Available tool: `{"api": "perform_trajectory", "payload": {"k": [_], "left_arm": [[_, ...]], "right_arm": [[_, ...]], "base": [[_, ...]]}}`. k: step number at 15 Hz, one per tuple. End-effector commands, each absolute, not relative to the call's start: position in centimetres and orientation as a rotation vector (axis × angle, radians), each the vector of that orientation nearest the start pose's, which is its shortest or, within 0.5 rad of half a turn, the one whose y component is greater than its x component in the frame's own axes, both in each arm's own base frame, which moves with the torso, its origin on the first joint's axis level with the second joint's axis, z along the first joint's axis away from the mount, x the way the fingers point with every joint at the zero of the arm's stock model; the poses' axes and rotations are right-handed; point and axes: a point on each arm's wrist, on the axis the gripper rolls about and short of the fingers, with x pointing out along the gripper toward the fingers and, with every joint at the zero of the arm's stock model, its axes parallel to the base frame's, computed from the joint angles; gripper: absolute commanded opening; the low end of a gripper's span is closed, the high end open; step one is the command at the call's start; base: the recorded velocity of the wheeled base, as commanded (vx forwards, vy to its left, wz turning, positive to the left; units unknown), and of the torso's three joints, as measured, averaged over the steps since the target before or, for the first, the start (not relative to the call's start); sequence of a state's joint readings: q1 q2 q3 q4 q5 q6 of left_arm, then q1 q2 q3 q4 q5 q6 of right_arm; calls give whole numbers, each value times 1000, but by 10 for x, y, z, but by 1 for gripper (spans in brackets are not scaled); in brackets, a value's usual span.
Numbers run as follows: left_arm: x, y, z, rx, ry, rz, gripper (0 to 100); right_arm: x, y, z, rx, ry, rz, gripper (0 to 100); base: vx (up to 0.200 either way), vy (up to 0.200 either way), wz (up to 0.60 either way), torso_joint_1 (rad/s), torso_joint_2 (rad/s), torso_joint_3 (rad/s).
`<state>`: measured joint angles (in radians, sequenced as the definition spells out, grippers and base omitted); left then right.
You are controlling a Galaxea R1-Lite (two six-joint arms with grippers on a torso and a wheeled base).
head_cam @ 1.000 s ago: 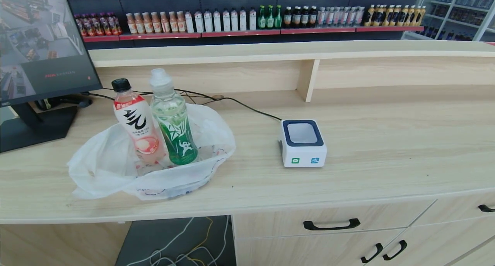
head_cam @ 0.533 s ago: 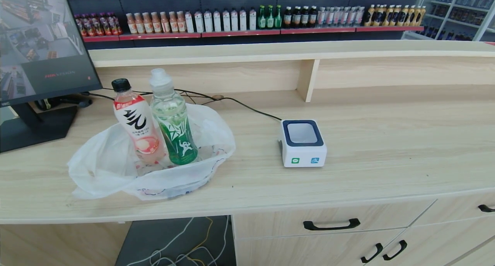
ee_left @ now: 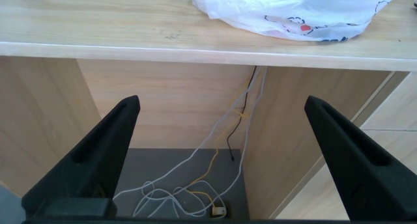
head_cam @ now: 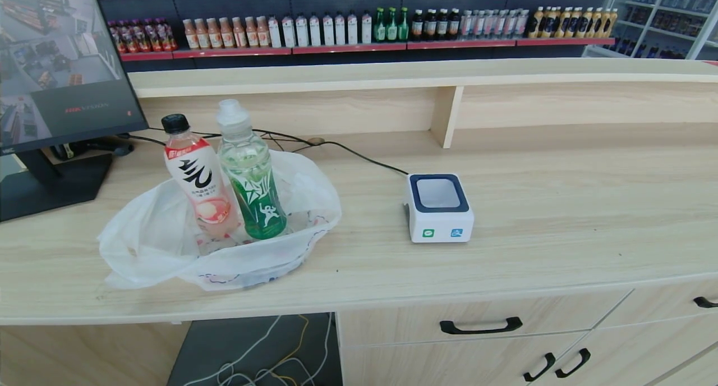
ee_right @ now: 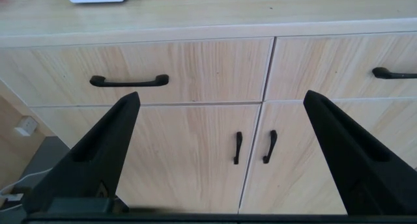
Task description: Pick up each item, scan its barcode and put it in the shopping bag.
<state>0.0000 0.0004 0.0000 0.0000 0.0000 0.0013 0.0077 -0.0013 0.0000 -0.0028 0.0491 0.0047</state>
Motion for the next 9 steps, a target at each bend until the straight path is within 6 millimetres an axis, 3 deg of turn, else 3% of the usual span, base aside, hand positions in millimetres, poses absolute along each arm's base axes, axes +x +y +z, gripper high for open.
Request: {"api": "perform_trajectory", "payload": {"k": [1,9], "left_arm": [[-23,0,75,2,0,0,100],[-23,0,75,0,0,0,100]], "right_arm": [[-23,1,76,5,-3,58,100],[-23,1,76,5,-3,57,100]], "base": [[0,0,0,0,0,0],[0,0,0,0,0,0]]}}
